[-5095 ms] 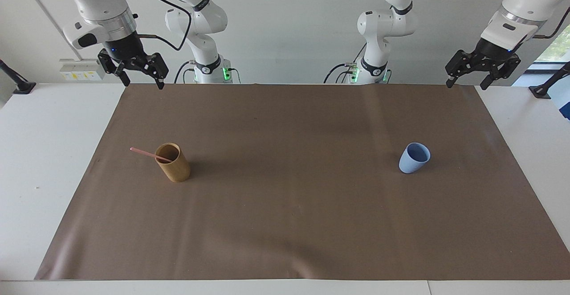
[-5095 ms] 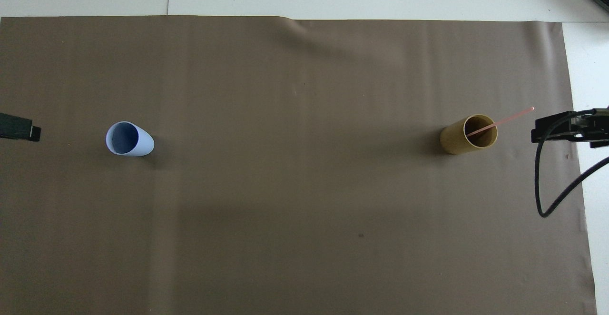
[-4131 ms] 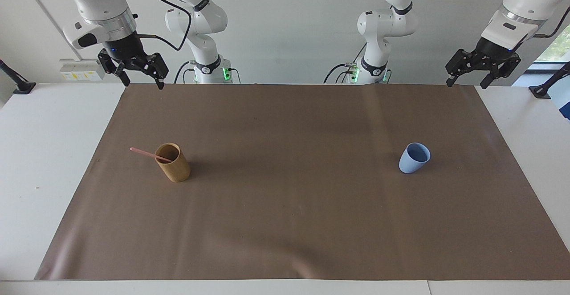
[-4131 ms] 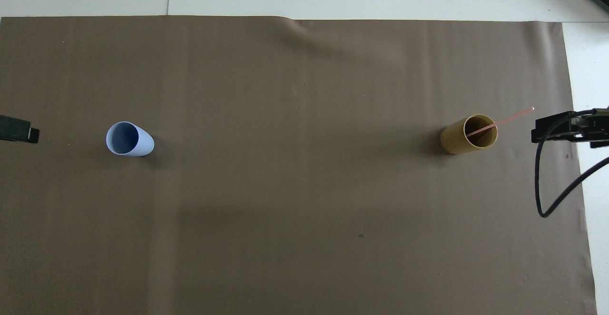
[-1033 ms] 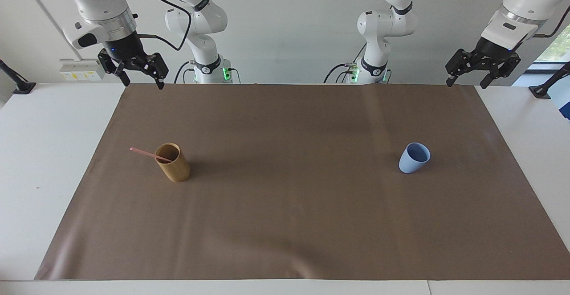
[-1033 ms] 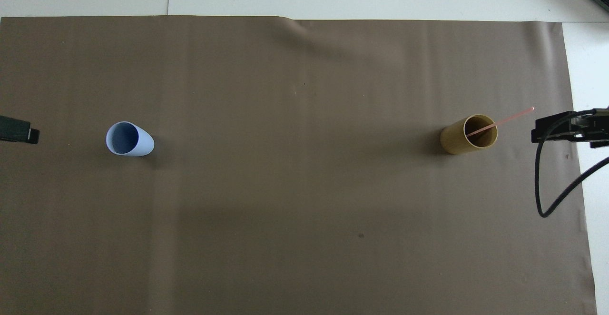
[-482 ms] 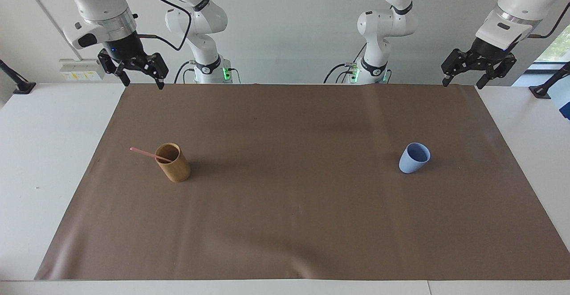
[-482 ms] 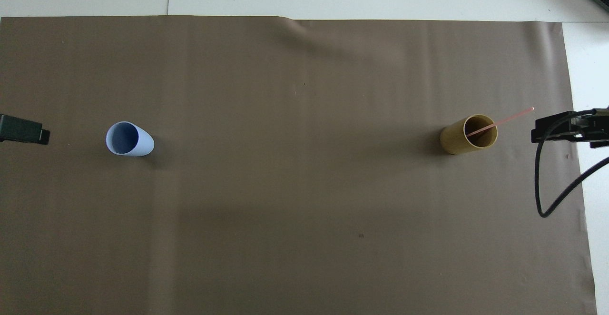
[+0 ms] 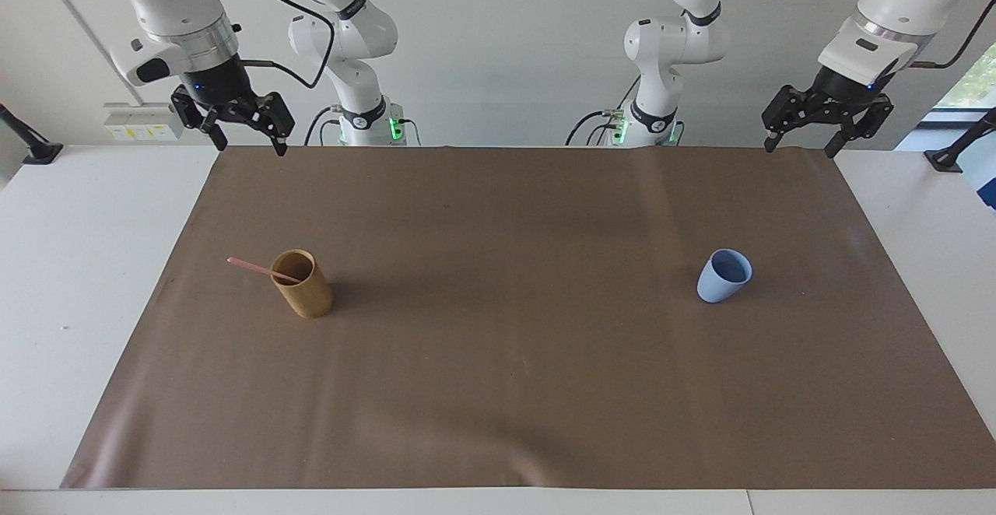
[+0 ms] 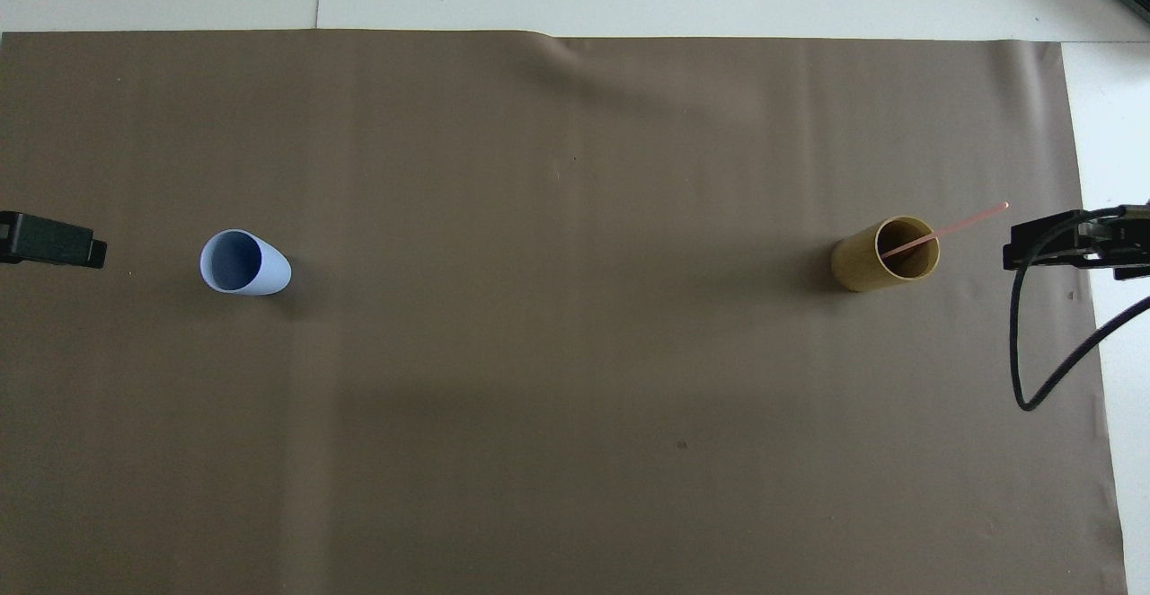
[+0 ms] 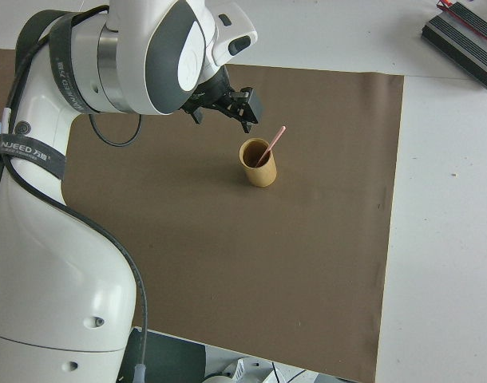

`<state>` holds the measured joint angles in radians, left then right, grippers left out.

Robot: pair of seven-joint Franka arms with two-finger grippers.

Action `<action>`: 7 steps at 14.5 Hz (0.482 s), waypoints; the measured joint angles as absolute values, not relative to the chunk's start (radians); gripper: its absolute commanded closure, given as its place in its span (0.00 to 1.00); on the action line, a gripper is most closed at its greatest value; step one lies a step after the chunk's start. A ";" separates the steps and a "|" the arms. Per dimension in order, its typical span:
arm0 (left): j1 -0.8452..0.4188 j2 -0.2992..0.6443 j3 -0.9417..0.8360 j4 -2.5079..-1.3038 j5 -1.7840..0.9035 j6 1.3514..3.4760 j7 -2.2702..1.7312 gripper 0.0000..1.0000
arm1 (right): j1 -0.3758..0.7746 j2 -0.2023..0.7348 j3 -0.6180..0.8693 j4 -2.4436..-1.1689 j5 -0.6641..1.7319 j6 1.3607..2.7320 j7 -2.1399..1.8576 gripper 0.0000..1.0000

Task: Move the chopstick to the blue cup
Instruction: 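Reach the left gripper toward the white-and-blue cup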

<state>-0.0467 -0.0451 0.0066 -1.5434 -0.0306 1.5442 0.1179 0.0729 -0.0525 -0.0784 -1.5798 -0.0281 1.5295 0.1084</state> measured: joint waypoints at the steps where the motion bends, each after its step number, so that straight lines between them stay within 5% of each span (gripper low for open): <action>1: -0.047 -0.039 0.007 -1.552 -0.031 1.563 0.118 0.00 | 0.073 -0.052 -0.078 -1.580 -0.028 1.530 0.108 0.00; 7: -0.047 0.008 0.006 -1.646 -0.031 1.692 0.118 0.00 | 0.073 -0.052 -0.078 -1.580 -0.028 1.530 0.108 0.00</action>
<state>-0.0468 0.0080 0.0057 -1.6458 -0.0306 1.6915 0.1182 0.0729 -0.0525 -0.0784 -1.5798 -0.0281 1.5295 0.1084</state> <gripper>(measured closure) 0.000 0.000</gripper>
